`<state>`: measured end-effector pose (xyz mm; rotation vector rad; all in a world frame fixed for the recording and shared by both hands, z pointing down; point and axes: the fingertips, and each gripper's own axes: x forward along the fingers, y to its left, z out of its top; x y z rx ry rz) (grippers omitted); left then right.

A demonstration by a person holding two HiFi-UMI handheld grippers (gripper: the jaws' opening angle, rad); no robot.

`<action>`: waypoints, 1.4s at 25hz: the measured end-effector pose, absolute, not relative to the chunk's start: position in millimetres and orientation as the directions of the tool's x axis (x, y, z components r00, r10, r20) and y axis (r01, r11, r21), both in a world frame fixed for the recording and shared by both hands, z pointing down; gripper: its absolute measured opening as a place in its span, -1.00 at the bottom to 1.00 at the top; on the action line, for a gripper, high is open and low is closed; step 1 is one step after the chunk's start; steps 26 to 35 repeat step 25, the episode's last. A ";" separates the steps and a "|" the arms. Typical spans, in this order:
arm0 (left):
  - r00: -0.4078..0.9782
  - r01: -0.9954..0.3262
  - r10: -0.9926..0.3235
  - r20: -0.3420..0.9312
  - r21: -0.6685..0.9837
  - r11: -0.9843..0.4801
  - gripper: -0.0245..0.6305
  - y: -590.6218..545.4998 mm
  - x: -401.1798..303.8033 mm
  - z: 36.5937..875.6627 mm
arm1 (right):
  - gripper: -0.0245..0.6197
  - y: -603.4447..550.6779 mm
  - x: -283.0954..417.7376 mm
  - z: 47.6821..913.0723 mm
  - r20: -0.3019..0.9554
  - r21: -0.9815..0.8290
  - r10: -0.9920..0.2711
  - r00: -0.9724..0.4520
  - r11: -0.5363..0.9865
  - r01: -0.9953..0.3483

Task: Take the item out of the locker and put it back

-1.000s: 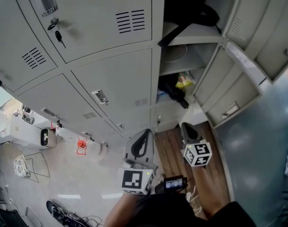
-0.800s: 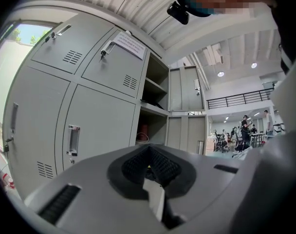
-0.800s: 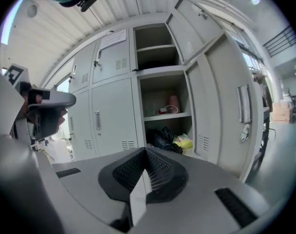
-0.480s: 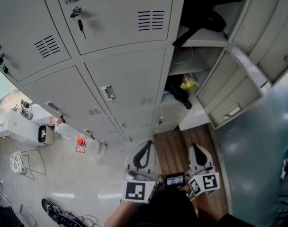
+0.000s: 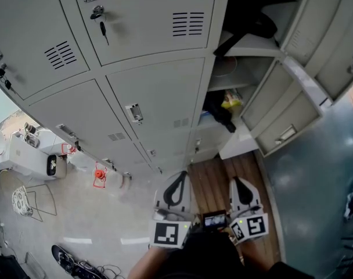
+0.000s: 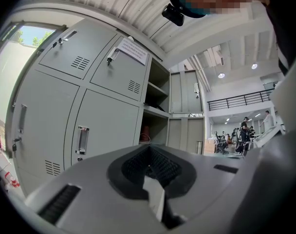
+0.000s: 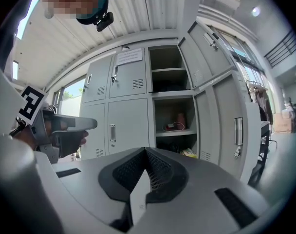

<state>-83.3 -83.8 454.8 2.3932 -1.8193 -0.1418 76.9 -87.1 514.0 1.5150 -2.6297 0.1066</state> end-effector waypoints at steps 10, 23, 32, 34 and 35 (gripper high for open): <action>0.275 -0.947 -0.961 0.008 0.172 -0.270 -0.95 -79.0 -80.9 458.7 | -0.94 -83.2 74.9 503.2 0.094 0.022 -0.855 -0.510 0.514 -0.858; 0.272 -0.947 -0.962 0.008 0.182 -0.266 -0.95 -71.4 -80.4 460.8 | -0.94 -76.1 76.4 503.2 0.094 0.020 -0.860 -0.501 0.505 -0.863; 0.272 -0.947 -0.962 0.006 0.180 -0.267 -0.95 -70.6 -80.5 460.8 | -0.94 -74.9 76.4 504.5 0.093 0.017 -0.858 -0.505 0.508 -0.861; 0.272 -0.947 -0.962 0.006 0.180 -0.267 -0.95 -70.6 -80.5 460.8 | -0.94 -74.9 76.4 504.5 0.093 0.017 -0.858 -0.505 0.508 -0.861; 0.272 -0.947 -0.962 0.006 0.180 -0.267 -0.95 -70.6 -80.5 460.8 | -0.94 -74.9 76.4 504.5 0.093 0.017 -0.858 -0.505 0.508 -0.861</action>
